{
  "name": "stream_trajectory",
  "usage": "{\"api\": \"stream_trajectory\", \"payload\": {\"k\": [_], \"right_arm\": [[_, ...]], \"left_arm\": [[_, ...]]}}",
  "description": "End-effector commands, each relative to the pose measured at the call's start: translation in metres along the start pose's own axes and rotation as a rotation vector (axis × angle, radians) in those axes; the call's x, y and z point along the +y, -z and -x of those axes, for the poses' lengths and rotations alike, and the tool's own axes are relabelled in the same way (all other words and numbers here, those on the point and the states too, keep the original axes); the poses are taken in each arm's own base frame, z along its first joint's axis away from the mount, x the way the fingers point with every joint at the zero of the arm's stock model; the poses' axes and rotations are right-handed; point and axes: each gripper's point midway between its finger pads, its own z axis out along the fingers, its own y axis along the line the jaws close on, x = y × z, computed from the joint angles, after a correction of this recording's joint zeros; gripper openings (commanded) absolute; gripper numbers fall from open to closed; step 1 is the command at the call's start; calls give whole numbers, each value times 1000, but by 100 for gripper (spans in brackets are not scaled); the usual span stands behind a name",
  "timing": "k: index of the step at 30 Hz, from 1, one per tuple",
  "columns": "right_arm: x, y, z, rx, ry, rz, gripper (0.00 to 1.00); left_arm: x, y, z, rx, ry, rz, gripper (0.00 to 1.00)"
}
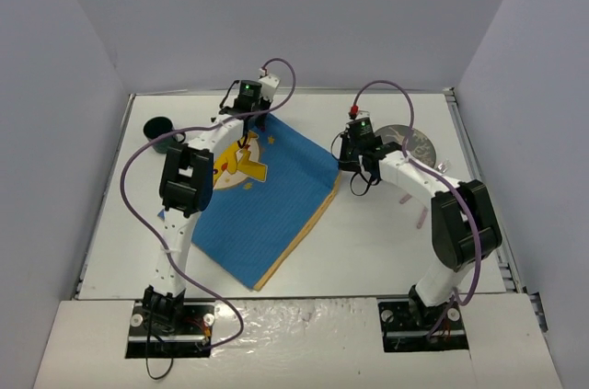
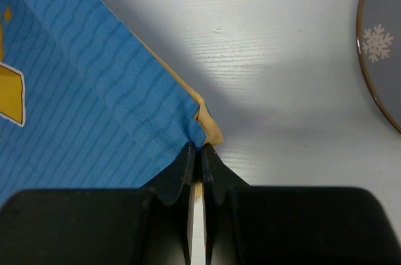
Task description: Set the dinner table for one person
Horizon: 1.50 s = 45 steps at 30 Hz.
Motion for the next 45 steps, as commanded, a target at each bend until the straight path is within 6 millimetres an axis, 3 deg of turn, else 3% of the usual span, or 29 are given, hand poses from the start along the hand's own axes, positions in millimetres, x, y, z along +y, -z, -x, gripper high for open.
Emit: {"api": "stream_trajectory", "payload": {"k": [1, 4, 8, 10, 12, 14, 16, 17, 20, 22, 25, 27, 28, 30, 34, 38, 45], "right_arm": [[-16, 8, 12, -59, -55, -84, 0], [-29, 10, -1, -40, -68, -135, 2], [-35, 17, 4, -55, -24, -151, 25], [-33, 24, 13, -74, 8, -145, 35], [-31, 30, 21, -87, 53, -137, 43], [-28, 37, 31, -102, 86, -126, 51], [-22, 45, 41, -120, 105, -102, 56], [-17, 46, 42, -118, 120, -74, 57], [-6, 47, 41, -107, 128, -23, 59], [6, 42, 32, -80, 142, 13, 61], [20, 33, 16, -45, 195, 33, 62], [26, 26, 5, -20, 225, 35, 63], [29, 20, 0, -11, 240, 41, 64], [30, 11, -8, 1, 253, 44, 64], [28, -7, -24, 27, 275, 36, 65], [24, -22, -38, 43, 279, 24, 65], [5, -35, -84, 116, 217, -36, 64]], "left_arm": [[19, 23, 94, -252, 26, 59, 0], [14, 27, 105, -275, 47, 55, 7], [21, 56, 124, -262, 99, 91, 39], [27, 82, 138, -268, 149, 112, 57], [40, 121, 156, -295, 217, 170, 71], [47, 152, 155, -278, 266, 210, 82], [50, 169, 135, -218, 302, 243, 90], [53, 192, 133, -209, 347, 263, 92], [47, 229, 90, -119, 439, 297, 94], [42, 249, 42, -42, 484, 334, 96], [31, 264, -25, 52, 566, 375, 96], [24, 269, -63, 112, 597, 393, 96], [20, 273, -73, 117, 637, 392, 96], [11, 269, -112, 179, 654, 399, 96], [6, 265, -150, 237, 687, 431, 96], [5, 260, -173, 281, 709, 450, 96], [20, 245, -224, 416, 737, 521, 96]]}}
